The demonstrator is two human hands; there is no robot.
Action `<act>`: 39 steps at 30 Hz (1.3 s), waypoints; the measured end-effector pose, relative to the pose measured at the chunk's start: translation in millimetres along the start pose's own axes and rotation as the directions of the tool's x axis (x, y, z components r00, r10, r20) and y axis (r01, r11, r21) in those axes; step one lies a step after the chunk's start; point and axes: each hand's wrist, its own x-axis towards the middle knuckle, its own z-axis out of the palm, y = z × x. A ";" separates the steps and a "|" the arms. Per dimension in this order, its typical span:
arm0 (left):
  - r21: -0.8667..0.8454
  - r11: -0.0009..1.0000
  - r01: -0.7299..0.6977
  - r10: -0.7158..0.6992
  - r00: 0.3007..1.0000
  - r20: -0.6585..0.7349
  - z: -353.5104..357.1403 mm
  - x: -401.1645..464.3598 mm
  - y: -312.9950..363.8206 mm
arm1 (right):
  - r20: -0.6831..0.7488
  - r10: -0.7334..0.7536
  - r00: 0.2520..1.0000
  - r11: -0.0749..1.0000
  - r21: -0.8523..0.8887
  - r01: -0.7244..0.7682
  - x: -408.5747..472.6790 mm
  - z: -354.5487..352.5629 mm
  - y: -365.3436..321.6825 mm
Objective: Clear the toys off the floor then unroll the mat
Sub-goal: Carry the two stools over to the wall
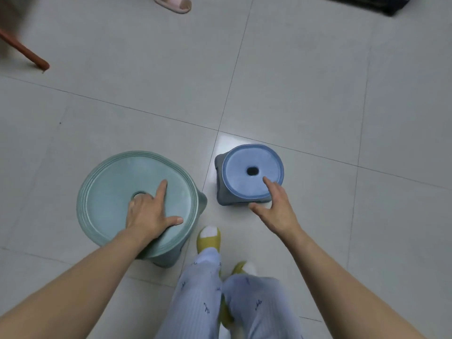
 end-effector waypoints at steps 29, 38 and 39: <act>-0.157 0.966 0.207 -0.210 0.978 -0.001 163.3 189.0 43.4 | 0.208 -0.039 0.977 0.790 -0.593 0.158 268.1 107.8 152.3; -0.179 0.957 0.226 -0.229 0.973 0.007 143.5 174.1 51.2 | 0.128 -0.033 0.991 0.762 -0.639 0.108 232.2 87.9 148.4; -0.180 0.959 0.220 -0.222 0.975 0.008 139.0 170.3 52.8 | 0.124 -0.027 0.992 0.774 -0.625 0.099 223.6 81.7 148.2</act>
